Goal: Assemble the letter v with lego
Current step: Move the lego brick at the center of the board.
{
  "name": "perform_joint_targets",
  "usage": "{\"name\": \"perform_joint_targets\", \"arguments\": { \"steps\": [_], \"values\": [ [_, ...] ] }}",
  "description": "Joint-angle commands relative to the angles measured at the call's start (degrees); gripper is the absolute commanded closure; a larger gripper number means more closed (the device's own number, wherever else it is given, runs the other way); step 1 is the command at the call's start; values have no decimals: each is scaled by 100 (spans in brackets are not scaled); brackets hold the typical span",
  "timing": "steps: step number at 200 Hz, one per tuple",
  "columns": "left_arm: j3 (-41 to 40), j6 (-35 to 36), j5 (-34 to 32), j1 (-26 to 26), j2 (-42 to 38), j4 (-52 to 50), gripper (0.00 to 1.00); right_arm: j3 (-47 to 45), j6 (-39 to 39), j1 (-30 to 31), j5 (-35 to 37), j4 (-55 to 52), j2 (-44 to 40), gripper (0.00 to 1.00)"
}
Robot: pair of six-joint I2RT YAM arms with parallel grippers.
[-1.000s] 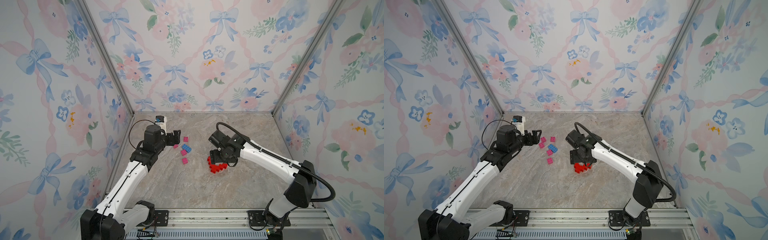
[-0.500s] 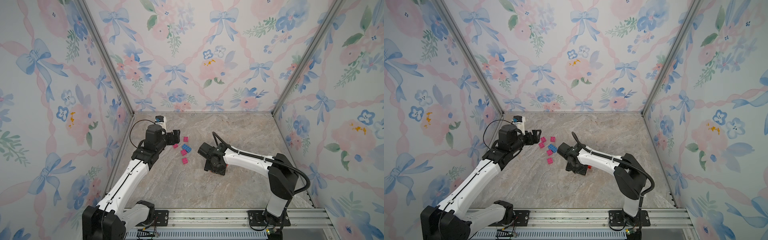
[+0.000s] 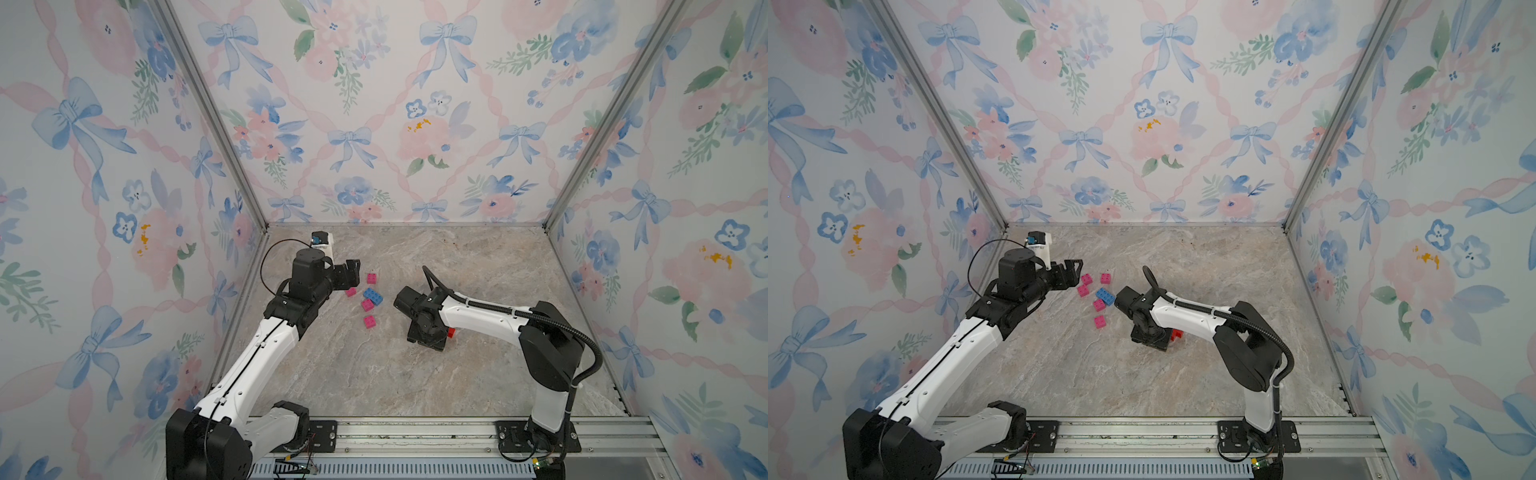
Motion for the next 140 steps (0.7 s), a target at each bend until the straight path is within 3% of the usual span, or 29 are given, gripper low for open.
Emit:
{"name": "perform_joint_targets", "arguments": {
  "steps": [1,99,140],
  "values": [
    [149,46,32,39,59,64,13,-102,-39,-66,40,-9,128,42],
    [199,20,41,36,176,65,13,-15,-465,-216,201,-53,313,60],
    [227,-15,57,37,251,61,13,2,-876,-363,239,-49,366,62]
  ]
}}
